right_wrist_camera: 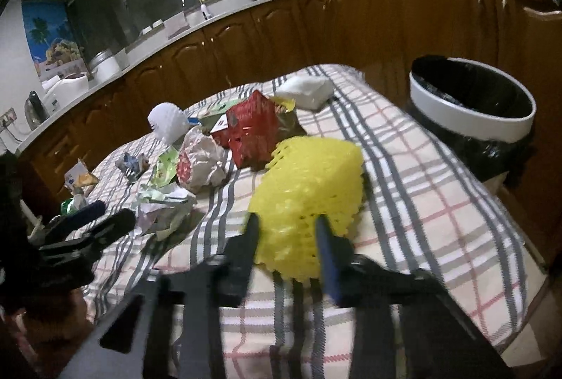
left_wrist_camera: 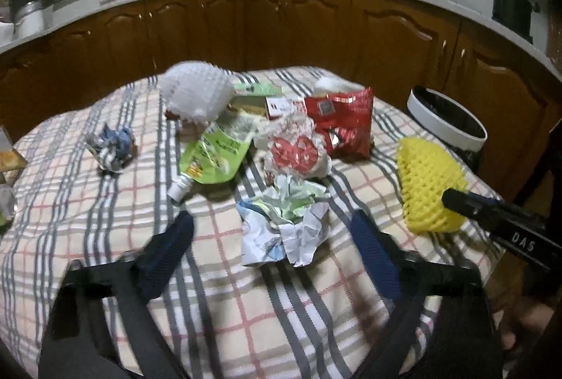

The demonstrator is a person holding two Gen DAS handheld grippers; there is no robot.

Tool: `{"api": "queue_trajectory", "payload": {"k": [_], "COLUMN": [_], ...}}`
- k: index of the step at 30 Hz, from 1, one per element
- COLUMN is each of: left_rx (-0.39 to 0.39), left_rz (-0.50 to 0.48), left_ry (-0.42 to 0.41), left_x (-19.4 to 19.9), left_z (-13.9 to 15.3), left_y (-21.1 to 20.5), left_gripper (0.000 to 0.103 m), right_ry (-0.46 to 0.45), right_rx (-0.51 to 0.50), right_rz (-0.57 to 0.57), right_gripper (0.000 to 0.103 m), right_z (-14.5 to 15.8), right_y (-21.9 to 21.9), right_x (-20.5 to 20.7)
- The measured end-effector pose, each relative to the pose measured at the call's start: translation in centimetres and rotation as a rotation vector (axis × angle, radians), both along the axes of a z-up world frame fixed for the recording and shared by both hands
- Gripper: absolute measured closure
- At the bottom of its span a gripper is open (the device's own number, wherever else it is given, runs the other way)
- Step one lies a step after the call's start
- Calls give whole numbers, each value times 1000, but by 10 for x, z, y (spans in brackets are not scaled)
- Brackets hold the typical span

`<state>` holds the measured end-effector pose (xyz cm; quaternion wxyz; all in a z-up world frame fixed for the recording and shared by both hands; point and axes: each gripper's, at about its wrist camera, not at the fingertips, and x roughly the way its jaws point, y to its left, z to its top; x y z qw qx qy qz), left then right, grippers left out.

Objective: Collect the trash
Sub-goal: 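Grasp the crumpled paper with the left tool while the right tool grasps the yellow foam net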

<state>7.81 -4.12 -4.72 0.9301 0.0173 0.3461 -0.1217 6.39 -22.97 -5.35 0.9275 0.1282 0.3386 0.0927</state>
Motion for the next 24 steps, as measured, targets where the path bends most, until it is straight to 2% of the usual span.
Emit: {"api": "queue_trajectory", "payload": {"k": [1, 2, 4, 5, 6, 16, 24], "left_rx": [-3, -8, -22, -29, -44, -83, -107], "left_rz": [-12, -30, -42, -48, -64, -155, -211], "left_ry": [17, 43, 53, 49, 51, -42, -41], "left_x": [3, 6, 7, 6, 4, -10, 8], "left_z": [-3, -8, -10, -9, -6, 41, 56], "left_y": [-1, -2, -1, 0, 0, -16, -42], "left_gripper": [42, 64, 69, 78, 81, 86, 86], "right_ry": [-4, -10, -30, -42, -54, -136, -155], "right_rx": [1, 4, 13, 13, 12, 26, 44], "right_rz": [5, 12, 28, 35, 41, 40, -24], "right_gripper": [89, 91, 92, 92, 92, 93, 93], "right_z": [1, 2, 7, 11, 15, 48, 58], "right_y": [0, 0, 2, 3, 3, -9, -44], "right_x": [0, -1, -4, -6, -8, -16, -14]}}
